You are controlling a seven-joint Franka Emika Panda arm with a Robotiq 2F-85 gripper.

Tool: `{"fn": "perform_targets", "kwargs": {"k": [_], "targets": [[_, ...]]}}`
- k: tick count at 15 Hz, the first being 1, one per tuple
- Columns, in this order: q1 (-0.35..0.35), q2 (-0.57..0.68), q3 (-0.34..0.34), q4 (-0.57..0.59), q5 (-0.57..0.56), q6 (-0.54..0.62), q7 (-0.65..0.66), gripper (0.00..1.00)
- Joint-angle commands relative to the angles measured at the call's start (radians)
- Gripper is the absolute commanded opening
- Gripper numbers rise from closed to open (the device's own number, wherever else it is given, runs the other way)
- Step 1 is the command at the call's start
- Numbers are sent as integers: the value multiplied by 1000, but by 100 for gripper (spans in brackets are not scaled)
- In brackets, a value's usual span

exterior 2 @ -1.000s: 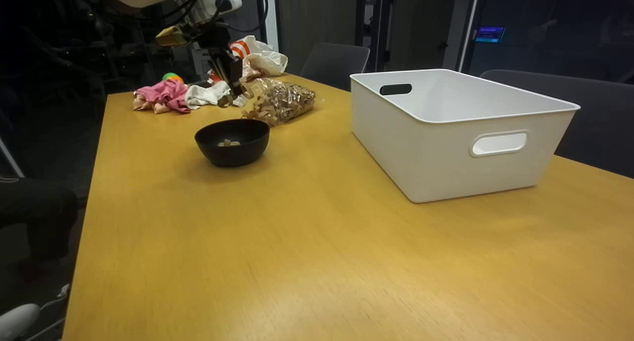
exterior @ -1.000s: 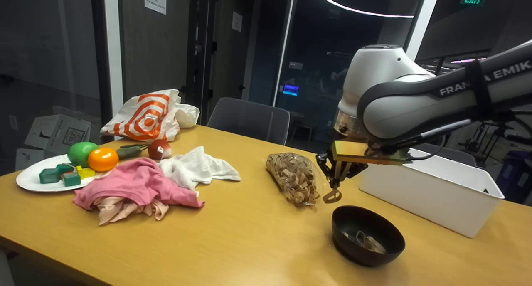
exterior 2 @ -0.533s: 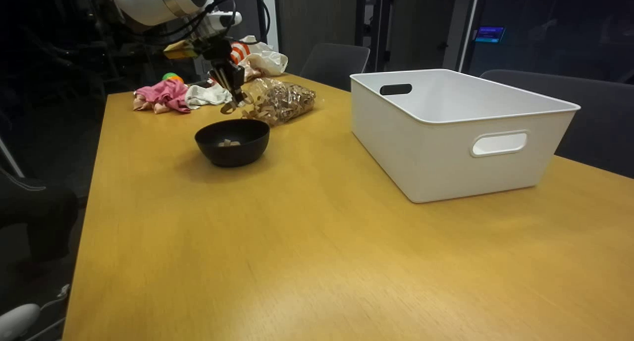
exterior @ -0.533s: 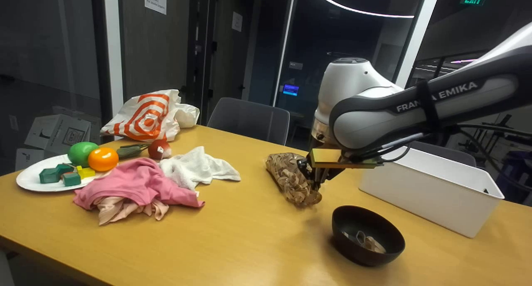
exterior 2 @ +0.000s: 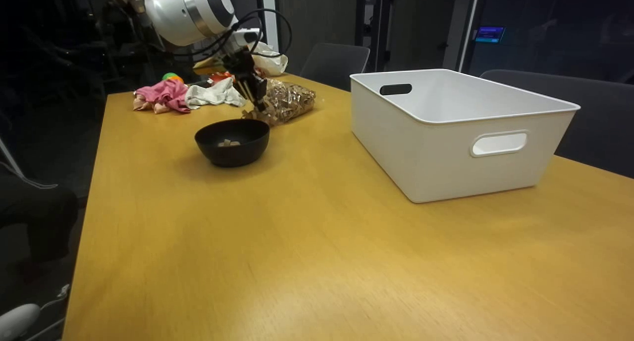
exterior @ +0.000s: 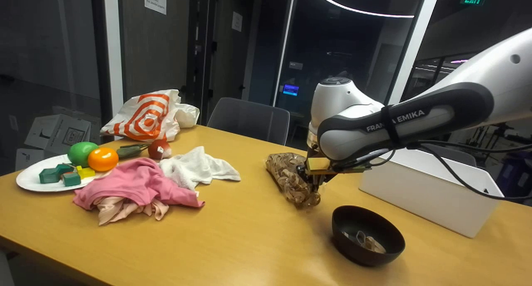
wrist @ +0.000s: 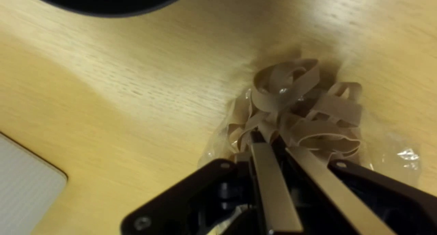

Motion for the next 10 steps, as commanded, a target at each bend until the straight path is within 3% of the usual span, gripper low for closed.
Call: {"fn": "perform_targets", "kwargs": {"k": [1, 6, 10], "targets": [[40, 27, -54, 72, -55, 26, 7, 11], [46, 41, -58, 95, -35, 69, 8, 6], [38, 47, -59, 80, -17, 111, 9, 8]]}}
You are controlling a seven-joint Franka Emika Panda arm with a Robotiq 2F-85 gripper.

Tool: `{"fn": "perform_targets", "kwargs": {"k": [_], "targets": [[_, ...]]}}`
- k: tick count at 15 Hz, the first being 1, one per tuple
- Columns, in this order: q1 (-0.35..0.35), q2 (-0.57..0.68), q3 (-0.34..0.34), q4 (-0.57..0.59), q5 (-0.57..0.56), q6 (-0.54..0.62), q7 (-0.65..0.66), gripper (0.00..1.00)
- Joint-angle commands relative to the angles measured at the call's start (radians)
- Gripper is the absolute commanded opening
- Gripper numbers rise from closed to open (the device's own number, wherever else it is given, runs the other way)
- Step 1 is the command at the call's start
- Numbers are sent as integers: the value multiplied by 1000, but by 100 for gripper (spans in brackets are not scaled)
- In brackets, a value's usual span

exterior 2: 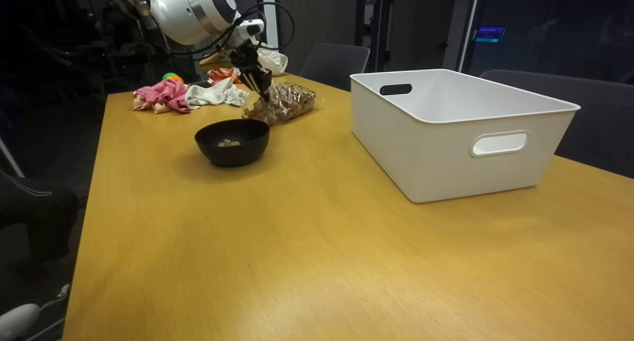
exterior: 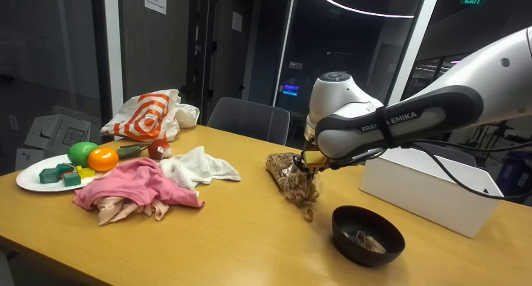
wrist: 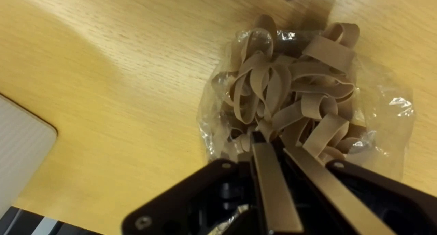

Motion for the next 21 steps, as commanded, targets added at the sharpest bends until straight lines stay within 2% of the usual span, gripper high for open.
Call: {"fn": "perform_targets", "kwargs": {"k": [1, 2, 4, 11, 21], "targets": [[4, 19, -16, 16, 25, 45, 7, 33], [4, 19, -18, 13, 30, 49, 9, 34], [4, 16, -21, 8, 37, 56, 9, 47], [-12, -10, -11, -12, 98, 48, -13, 100], [-64, -93, 20, -47, 255, -181, -79, 100]]}}
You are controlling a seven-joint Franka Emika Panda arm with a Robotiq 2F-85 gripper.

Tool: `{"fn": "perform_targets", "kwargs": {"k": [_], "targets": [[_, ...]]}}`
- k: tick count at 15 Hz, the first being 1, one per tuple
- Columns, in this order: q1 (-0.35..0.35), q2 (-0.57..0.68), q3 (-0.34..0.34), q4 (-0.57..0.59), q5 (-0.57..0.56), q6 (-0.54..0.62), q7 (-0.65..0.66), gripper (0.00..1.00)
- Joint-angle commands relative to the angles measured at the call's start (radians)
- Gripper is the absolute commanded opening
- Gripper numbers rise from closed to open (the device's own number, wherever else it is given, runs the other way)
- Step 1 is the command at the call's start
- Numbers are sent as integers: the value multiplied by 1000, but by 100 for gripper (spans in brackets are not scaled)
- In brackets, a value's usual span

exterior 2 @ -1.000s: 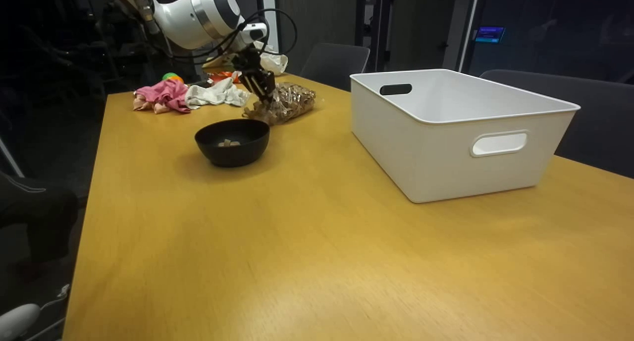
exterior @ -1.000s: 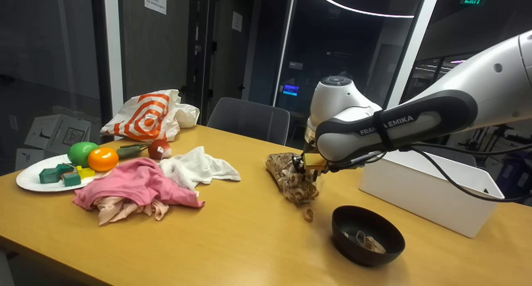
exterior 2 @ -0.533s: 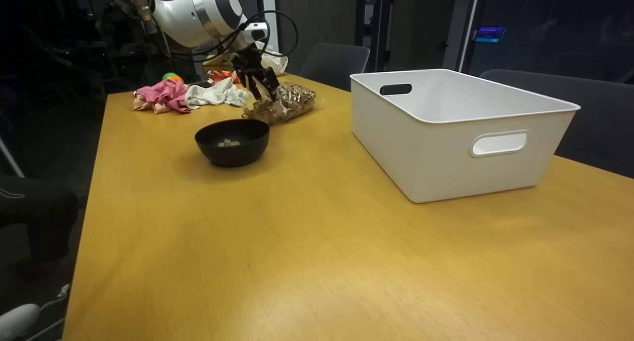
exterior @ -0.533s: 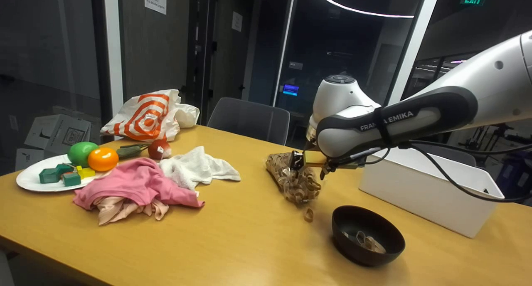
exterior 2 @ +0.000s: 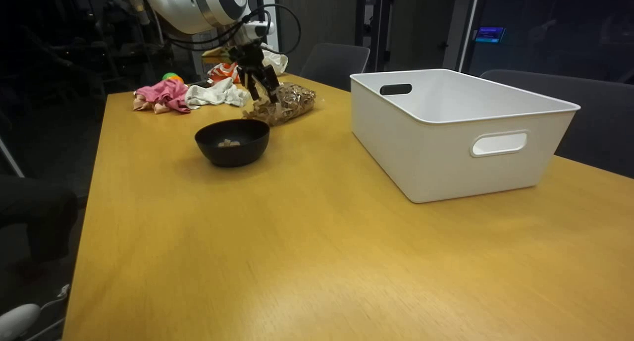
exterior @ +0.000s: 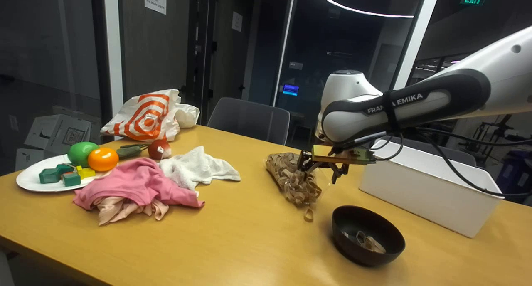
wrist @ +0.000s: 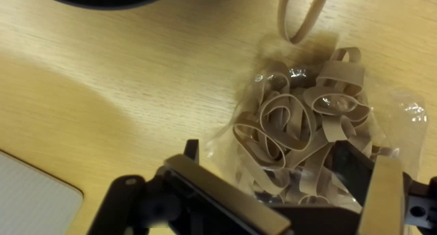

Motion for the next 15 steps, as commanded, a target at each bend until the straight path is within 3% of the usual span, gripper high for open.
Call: {"fn": "perform_targets", "kwargs": {"k": [1, 6, 15], "targets": [[-35, -75, 25, -42, 80, -96, -51, 100], [-66, -177, 23, -139, 125, -190, -40, 100], [-98, -337, 35, -388, 156, -181, 32, 100]]}}
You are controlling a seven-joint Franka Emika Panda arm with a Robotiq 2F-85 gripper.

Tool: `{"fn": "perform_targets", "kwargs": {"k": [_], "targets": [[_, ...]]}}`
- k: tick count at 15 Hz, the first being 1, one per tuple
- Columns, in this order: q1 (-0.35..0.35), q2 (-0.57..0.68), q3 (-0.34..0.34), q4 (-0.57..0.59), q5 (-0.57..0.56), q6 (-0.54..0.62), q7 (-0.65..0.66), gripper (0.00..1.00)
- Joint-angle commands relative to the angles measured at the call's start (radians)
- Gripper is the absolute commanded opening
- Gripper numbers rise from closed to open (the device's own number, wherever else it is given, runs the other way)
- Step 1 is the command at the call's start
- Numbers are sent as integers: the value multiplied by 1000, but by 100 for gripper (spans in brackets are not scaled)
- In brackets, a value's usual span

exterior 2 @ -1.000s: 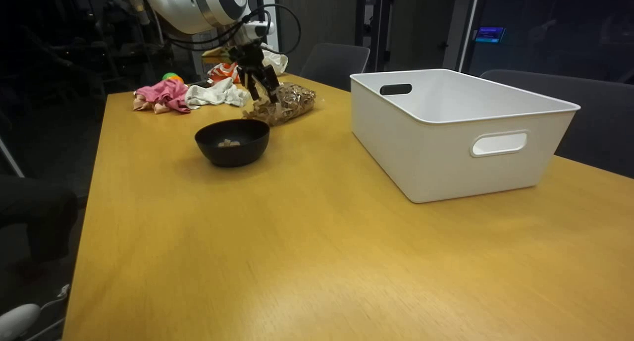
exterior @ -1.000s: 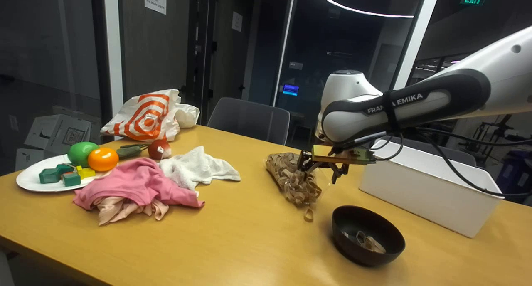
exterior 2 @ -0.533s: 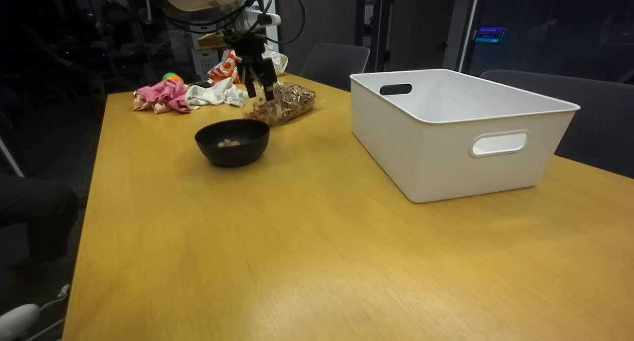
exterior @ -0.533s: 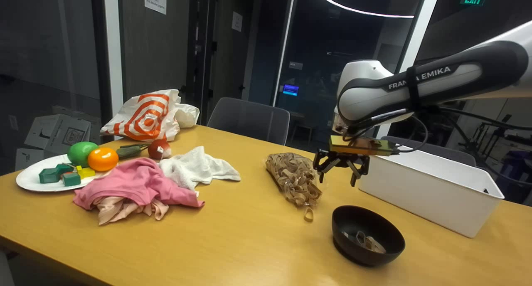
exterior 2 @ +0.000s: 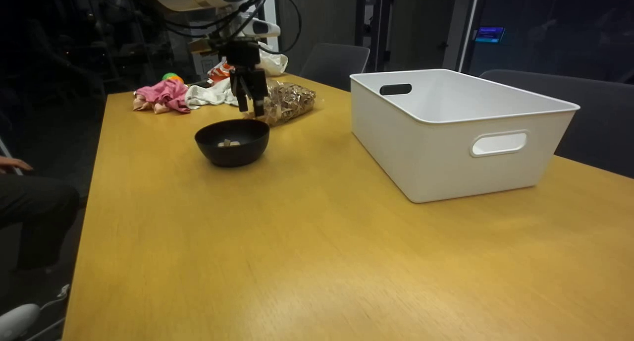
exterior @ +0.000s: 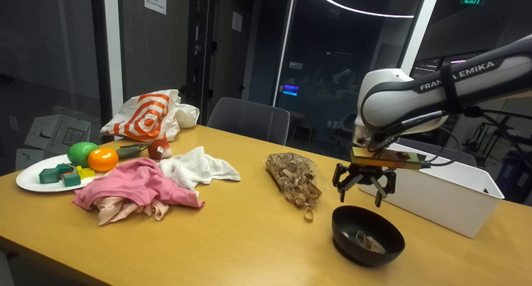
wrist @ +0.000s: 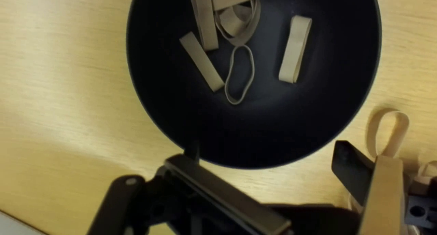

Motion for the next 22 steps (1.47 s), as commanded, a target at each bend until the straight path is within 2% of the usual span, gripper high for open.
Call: {"fn": "perform_targets", "kwargs": {"k": [1, 7, 10, 11, 22], "targets": [[-20, -107, 28, -108, 23, 3, 41, 100], [-41, -156, 73, -136, 165, -30, 34, 100], [-55, -145, 74, -141, 193, -31, 33, 100], [-47, -124, 78, -118, 160, -26, 31, 100], [-69, -54, 53, -116, 112, 5, 54, 100]]}}
